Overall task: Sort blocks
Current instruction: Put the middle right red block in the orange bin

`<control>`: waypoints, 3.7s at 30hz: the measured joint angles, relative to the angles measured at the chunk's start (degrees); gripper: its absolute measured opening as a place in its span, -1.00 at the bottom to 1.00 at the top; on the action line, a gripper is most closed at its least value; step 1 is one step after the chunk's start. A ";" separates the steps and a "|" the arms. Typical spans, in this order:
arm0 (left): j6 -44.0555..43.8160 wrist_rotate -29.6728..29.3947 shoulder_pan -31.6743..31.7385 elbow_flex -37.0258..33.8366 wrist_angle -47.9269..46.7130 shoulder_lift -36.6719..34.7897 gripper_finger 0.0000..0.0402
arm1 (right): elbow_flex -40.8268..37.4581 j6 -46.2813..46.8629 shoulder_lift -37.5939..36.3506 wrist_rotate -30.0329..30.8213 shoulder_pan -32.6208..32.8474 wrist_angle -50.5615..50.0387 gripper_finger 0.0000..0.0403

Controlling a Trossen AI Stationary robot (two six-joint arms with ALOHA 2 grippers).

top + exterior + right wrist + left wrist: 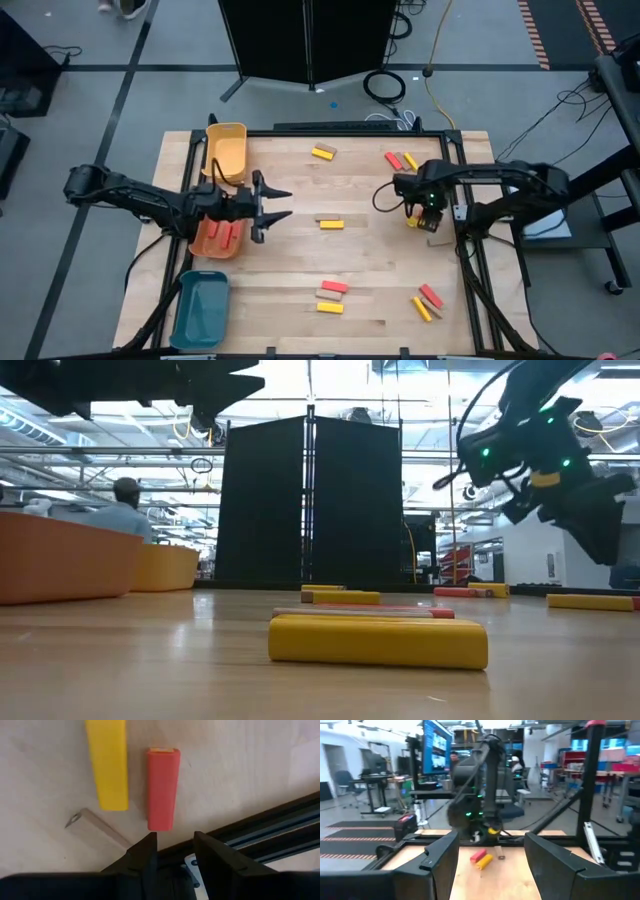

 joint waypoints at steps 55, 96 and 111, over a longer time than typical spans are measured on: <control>4.40 2.55 0.07 0.05 -2.84 0.01 0.10 | 3.31 0.22 13.41 -0.57 -0.67 9.64 -0.56; -4.21 1.75 0.17 7.21 8.53 18.72 0.10 | 16.15 -5.92 6.81 -10.16 20.72 85.44 -0.53; -2.48 4.68 1.14 7.20 3.86 18.48 0.10 | 16.15 -5.37 6.85 -3.76 21.20 73.73 -0.53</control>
